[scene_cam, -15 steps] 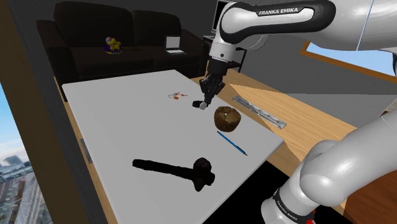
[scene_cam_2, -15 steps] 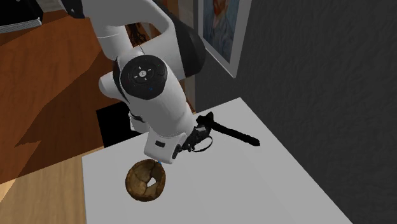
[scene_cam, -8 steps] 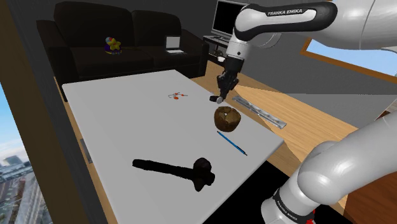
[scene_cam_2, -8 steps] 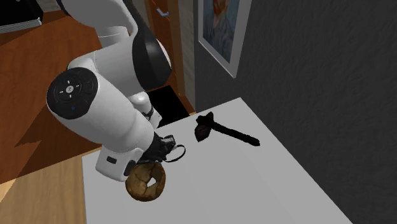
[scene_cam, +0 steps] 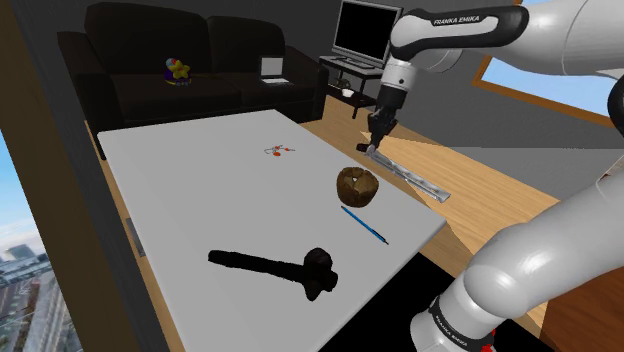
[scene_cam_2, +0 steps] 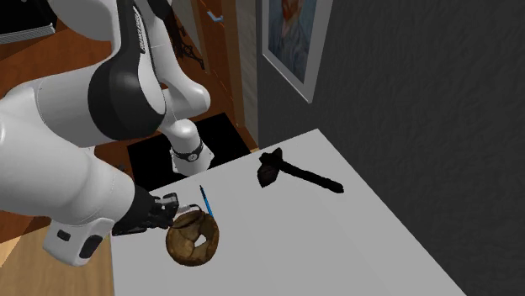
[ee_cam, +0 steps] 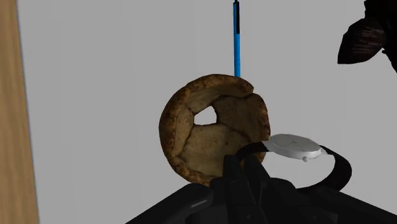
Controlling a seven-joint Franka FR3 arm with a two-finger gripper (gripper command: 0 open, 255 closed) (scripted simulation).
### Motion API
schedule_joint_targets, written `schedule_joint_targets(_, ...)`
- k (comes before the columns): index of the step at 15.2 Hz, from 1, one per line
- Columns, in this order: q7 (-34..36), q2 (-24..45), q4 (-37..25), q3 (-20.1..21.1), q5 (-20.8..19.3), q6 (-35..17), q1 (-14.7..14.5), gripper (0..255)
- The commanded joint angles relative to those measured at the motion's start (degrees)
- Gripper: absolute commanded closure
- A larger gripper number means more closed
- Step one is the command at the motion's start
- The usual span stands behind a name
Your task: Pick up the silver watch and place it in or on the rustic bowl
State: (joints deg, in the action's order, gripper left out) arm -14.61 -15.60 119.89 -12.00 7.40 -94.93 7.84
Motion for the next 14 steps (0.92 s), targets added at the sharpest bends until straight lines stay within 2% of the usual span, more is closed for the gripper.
schedule_joint_targets(1, -1.48, 0.91, -0.12, -0.87, -0.28, -0.56, 0.49, 255)
schedule_joint_targets(14, -3.26, 2.73, 8.15, -1.13, 0.23, -10.45, 0.52, 255)
